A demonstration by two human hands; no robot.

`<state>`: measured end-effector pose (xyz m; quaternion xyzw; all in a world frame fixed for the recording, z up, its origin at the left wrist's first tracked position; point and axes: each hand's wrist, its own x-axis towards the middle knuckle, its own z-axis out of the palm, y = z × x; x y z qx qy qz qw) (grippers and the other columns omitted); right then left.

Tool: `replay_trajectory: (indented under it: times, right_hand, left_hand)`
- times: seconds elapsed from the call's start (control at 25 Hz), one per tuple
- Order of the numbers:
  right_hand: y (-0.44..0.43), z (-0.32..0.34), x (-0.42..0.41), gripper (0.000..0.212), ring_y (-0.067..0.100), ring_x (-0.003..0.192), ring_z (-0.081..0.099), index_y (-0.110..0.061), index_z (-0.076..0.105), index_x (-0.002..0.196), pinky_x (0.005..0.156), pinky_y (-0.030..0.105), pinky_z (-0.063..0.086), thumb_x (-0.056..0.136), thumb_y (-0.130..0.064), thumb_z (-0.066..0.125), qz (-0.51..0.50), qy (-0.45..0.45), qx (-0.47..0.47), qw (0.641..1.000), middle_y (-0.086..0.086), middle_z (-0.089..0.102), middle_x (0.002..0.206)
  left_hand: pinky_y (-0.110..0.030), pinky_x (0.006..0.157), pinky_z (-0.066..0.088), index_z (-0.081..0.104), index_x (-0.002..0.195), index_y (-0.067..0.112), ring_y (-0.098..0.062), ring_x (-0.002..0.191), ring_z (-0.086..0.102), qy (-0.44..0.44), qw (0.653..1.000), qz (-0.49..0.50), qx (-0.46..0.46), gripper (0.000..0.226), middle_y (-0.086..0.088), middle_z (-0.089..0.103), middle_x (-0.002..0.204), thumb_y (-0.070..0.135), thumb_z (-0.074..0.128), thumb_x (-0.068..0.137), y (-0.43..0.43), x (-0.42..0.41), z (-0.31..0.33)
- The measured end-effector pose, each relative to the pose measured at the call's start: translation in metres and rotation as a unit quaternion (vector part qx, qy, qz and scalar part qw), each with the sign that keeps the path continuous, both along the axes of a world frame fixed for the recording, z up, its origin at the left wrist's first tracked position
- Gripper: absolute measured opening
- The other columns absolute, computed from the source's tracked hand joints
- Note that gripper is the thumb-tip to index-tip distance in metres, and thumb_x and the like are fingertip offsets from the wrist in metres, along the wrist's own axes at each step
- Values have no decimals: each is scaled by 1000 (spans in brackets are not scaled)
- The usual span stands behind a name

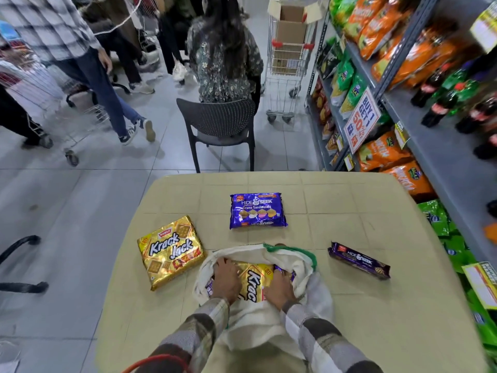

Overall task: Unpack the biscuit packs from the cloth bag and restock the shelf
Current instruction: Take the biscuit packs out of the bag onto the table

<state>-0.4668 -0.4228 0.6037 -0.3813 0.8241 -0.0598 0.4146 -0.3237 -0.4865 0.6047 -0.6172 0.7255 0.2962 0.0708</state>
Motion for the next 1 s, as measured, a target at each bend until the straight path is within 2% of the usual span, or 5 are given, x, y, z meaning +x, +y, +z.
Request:
replay_trajectory:
  times: [0.16, 0.4, 0.6, 0.84, 1.0]
  right_hand:
    - [5, -6, 14, 86, 35, 126, 53, 1, 4, 150, 99, 38, 45, 89, -20, 60, -19, -37, 93, 995, 19, 49, 141]
    - [-4, -6, 12, 108, 33, 140, 38, 4, -17, 151, 110, 34, 37, 88, -22, 67, -97, -123, 111, 981, 18, 31, 156]
    - [-6, -6, -3, 46, 30, 115, 61, 2, 59, 124, 104, 38, 48, 84, -13, 76, -196, -299, 111, 927, 14, 63, 126]
    - [-29, 8, -31, 63, 25, 128, 53, -15, 41, 144, 111, 38, 42, 92, -40, 65, 53, -247, 48, 966, 6, 55, 140]
    - [-40, 10, -44, 73, 26, 125, 55, -27, 35, 149, 109, 38, 42, 88, -61, 58, 168, -132, 35, 976, 3, 53, 144]
  left_hand:
    - [-38, 115, 32, 34, 141, -1, -33, 138, 37, 3, 998, 23, 62, 49, -19, 38, 147, 16, 47, 97, -15, -3, -3]
    - [-32, 103, 42, 59, 124, 3, -27, 120, 56, -30, 994, -72, 81, 33, -15, 60, 131, 22, 48, 99, -54, 13, -9]
    - [-37, 102, 45, 67, 115, 4, -30, 114, 60, 41, 983, -66, 166, 43, -16, 67, 122, 39, 46, 101, -71, 33, -5]
    - [-46, 115, 31, 33, 151, 26, -31, 138, 42, 12, 955, -103, 278, 81, -9, 41, 154, 75, 42, 86, -70, 40, -4]
    - [-46, 108, 41, 55, 130, 13, -30, 117, 57, 65, 978, -40, 195, 71, -13, 61, 132, 69, 38, 91, -56, 43, -14]
